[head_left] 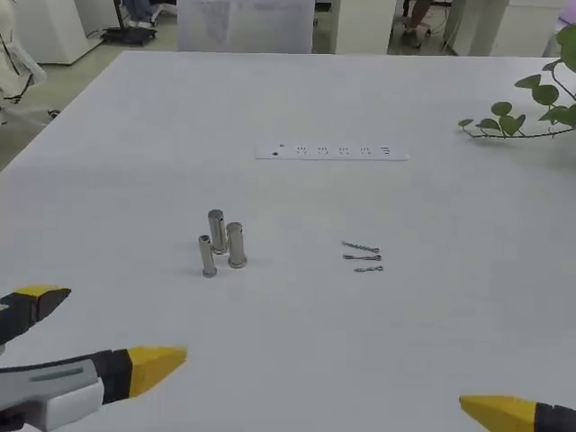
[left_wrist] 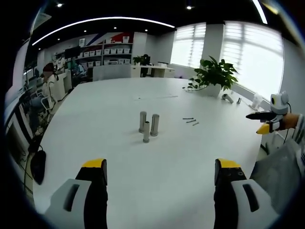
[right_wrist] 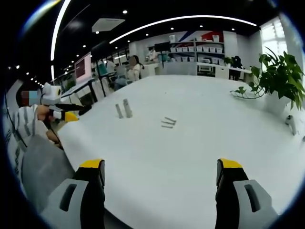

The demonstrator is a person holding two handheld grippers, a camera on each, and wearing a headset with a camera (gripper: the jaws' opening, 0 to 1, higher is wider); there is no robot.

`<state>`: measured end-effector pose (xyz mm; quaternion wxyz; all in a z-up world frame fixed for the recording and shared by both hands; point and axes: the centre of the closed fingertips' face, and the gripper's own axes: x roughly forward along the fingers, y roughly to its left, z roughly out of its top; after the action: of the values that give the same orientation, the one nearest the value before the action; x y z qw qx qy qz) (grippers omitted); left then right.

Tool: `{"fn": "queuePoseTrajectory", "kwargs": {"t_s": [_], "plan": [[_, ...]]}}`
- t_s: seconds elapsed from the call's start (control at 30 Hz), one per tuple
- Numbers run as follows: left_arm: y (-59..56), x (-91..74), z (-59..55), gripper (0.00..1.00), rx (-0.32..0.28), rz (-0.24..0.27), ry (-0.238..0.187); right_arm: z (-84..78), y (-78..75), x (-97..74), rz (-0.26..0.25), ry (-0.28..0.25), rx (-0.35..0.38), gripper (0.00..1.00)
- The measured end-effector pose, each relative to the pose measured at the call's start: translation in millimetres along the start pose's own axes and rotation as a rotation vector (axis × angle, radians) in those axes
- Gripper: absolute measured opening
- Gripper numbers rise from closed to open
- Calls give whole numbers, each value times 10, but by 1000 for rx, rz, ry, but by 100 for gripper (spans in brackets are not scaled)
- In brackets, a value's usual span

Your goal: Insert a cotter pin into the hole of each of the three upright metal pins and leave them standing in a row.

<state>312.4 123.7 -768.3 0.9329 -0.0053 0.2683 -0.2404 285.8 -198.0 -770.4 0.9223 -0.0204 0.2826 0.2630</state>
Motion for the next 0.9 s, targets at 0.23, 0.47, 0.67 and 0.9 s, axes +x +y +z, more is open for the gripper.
{"fn": "queuePoseTrajectory", "kwargs": {"t_s": [0.23, 0.47, 0.67, 0.9], "plan": [[-7, 225, 81, 91, 15, -37, 3, -33, -1, 38, 2, 21, 2, 99], [17, 406, 123, 90, 33, -62, 21, -57, -16, 72, 0, 35, 7, 99], [104, 561, 170, 87, 41, -79, 27, -78, -24, 86, -4, 47, 12, 98], [178, 715, 274, 82, 28, -98, 3, -70, -37, 90, -11, 45, 18, 98]]}}
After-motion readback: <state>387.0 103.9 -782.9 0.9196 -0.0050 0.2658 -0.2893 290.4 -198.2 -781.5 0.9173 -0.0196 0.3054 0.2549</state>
